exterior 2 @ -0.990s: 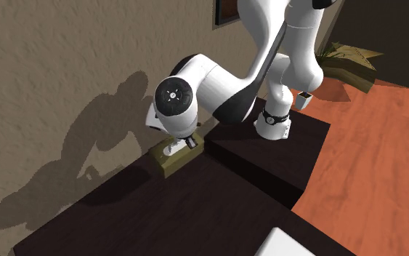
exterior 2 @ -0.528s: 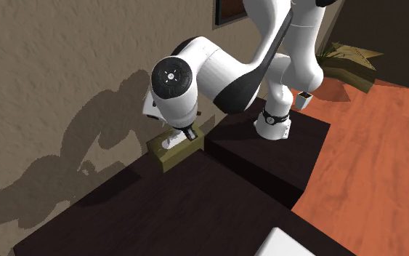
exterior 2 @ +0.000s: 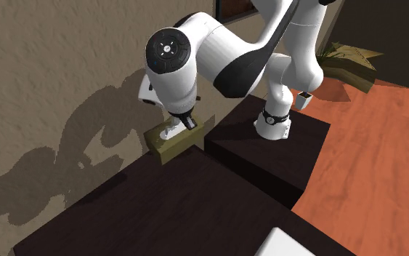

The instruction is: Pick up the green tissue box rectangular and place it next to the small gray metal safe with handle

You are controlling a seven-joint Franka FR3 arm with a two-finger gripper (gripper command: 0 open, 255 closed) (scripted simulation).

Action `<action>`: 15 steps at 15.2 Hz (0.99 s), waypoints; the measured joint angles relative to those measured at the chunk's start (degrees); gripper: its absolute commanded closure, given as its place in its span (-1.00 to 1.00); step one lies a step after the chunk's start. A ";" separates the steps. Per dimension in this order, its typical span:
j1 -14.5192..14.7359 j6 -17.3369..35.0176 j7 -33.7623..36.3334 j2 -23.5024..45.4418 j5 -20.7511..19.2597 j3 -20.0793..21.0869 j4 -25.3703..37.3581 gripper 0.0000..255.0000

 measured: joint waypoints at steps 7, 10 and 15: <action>0.20 -4.56 -1.75 -1.02 0.11 0.15 3.86 1.00; 0.25 -6.40 -2.52 -1.48 0.08 0.19 5.38 1.00; 0.40 -9.99 -3.92 -1.72 -0.02 0.29 8.99 1.00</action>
